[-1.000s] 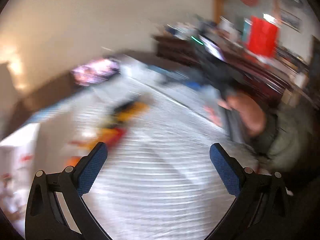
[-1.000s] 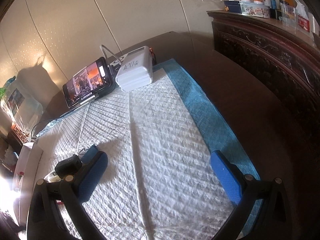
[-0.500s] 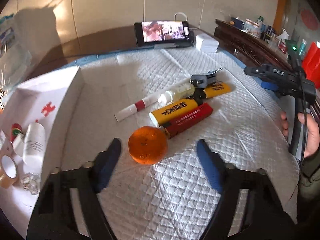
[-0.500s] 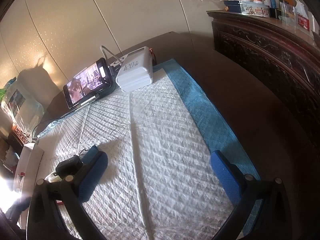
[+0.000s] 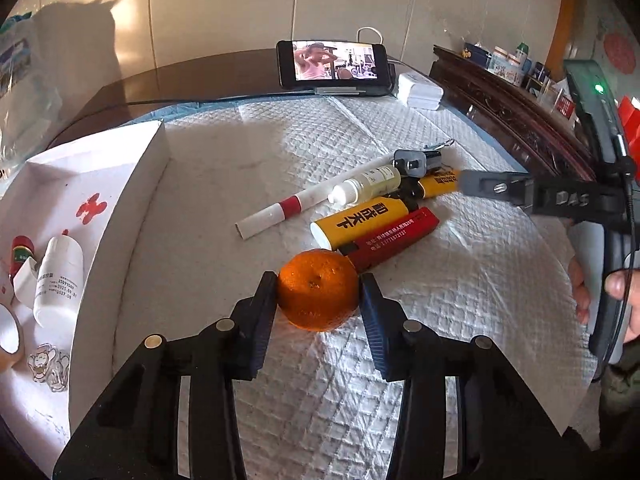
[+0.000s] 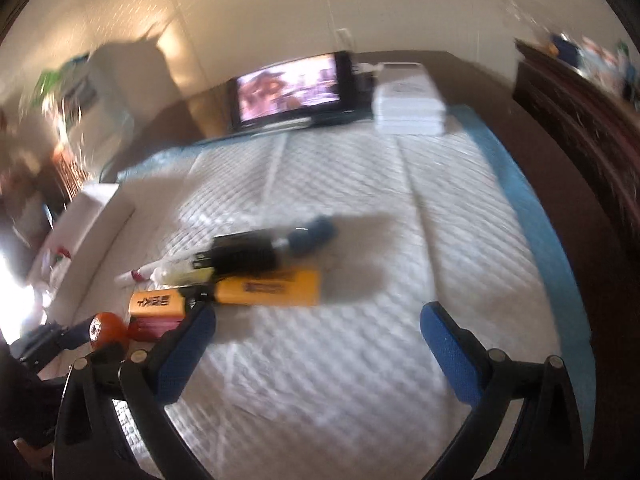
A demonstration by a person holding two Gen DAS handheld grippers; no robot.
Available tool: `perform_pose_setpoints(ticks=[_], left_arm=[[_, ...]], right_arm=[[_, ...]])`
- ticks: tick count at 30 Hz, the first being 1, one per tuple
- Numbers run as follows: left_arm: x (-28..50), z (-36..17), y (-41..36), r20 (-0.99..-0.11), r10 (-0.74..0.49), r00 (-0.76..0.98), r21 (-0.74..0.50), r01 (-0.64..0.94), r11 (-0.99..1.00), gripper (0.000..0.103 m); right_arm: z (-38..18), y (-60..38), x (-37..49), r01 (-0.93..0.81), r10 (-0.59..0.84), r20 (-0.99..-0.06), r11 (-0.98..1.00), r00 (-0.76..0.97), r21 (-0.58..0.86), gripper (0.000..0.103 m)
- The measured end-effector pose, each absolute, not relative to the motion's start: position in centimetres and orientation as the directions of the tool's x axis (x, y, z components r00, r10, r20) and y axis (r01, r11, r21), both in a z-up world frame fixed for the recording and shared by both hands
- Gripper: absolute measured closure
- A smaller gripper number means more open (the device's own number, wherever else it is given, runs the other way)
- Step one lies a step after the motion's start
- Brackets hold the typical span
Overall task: Organize rigid objects
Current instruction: 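Lower the left tool onto the orange mandarin and close it, then lift the mandarin with the left tool while the right tool grasps the long yellow lighter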
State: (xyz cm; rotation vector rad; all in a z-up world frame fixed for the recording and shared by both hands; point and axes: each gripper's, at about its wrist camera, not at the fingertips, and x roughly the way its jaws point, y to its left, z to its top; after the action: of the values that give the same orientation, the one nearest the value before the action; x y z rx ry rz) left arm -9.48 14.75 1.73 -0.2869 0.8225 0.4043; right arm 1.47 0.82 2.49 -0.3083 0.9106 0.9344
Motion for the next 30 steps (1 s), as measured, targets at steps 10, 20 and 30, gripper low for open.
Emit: perform_pose_setpoints(ticks=[10, 20, 30], left_arm=[[-9.7, 1.8, 14.8, -0.746, 0.232, 0.624, -0.106, -0.456, 0.884, 0.063], [-10.0, 2.0, 14.7, -0.735, 0.245, 0.632, -0.105, -0.462, 0.881, 0.063], [-10.7, 2.9, 13.9, -0.686, 0.287, 0.669, -0.075, -0.457, 0.886, 0.063]], right_arm=[[1.2, 4.9, 0.8, -0.773, 0.472, -0.821, 0.631, 0.321, 0.061, 0.006], [1.4, 2.9, 1.2, -0.773, 0.509, -0.784, 0.632, 0.355, 0.060, 0.020], [5.6, -1.6, 0.0, -0.752, 0.664, -0.660, 0.621, 0.352, 0.223, 0.020]])
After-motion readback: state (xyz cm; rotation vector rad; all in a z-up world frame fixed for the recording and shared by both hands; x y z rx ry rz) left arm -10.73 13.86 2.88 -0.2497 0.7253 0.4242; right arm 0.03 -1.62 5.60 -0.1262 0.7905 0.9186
